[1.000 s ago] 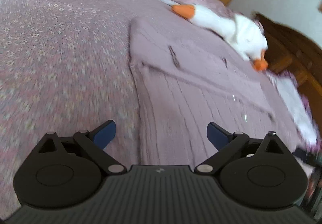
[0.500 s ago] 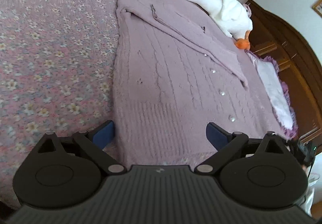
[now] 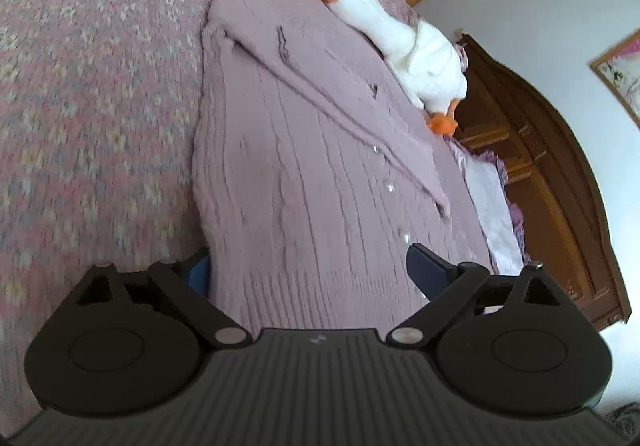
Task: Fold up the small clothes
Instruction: 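Move both tools down to the hem of the folded cardigan, then close the left tool on the cardigan hem while the right tool grasps the hem too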
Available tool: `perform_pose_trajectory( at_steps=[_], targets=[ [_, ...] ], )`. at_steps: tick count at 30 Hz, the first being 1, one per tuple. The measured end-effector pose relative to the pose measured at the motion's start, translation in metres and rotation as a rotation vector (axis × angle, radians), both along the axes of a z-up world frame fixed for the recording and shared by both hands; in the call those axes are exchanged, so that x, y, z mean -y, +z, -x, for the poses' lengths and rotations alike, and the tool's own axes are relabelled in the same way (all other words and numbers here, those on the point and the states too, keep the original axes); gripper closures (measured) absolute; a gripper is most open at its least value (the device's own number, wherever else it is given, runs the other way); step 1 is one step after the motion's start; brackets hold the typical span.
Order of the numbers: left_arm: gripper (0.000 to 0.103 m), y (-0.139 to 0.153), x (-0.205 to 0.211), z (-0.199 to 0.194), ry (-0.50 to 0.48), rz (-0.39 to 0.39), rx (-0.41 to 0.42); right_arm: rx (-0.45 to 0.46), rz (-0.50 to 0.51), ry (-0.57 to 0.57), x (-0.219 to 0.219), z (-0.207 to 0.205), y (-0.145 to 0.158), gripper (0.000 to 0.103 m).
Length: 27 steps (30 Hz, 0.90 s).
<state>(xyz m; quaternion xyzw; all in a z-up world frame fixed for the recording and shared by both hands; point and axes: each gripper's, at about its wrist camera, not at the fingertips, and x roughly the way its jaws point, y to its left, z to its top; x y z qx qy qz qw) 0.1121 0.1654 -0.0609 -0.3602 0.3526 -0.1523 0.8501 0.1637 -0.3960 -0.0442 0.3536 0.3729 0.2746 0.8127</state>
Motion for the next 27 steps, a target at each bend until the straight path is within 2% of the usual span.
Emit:
perform_pose_trajectory(
  at_steps=[3, 6, 9, 11, 15, 17, 21, 22, 25, 27],
  targets=[
    [0.010, -0.001, 0.007, 0.020, -0.002, 0.002, -0.010, 0.003, 0.018, 0.023, -0.002, 0.007, 0.002, 0.020],
    [0.017, -0.002, 0.007, 0.031, 0.025, 0.000, -0.011, -0.015, -0.006, 0.024, -0.001, 0.015, 0.000, 0.020],
    [0.033, -0.007, 0.000, 0.034, 0.064, 0.018, -0.032, -0.028, -0.042, 0.018, 0.004, 0.017, -0.004, 0.022],
    [0.048, -0.011, -0.005, 0.034, 0.091, 0.031, -0.054, -0.044, -0.065, 0.007, 0.009, 0.016, -0.008, 0.028],
    [0.059, -0.014, -0.010, 0.035, 0.106, 0.034, -0.072, -0.038, -0.056, 0.005, 0.010, 0.020, -0.008, 0.030],
    [0.070, -0.014, -0.010, 0.035, 0.104, 0.017, -0.079, -0.031, -0.042, 0.006, 0.008, 0.022, -0.007, 0.030],
    [0.083, -0.017, -0.013, 0.037, 0.115, 0.022, -0.098, -0.041, -0.048, 0.007, 0.008, 0.021, -0.007, 0.030],
    [0.086, -0.018, -0.016, 0.039, 0.116, 0.024, -0.102, -0.045, -0.055, 0.006, 0.009, 0.021, -0.008, 0.031],
    [0.088, -0.019, -0.020, 0.046, 0.113, 0.020, -0.107, -0.097, -0.070, -0.017, 0.016, 0.020, -0.013, 0.052],
    [0.088, -0.018, -0.020, 0.048, 0.110, 0.015, -0.110, -0.142, -0.101, -0.025, 0.022, 0.022, -0.018, 0.056]
  ],
)
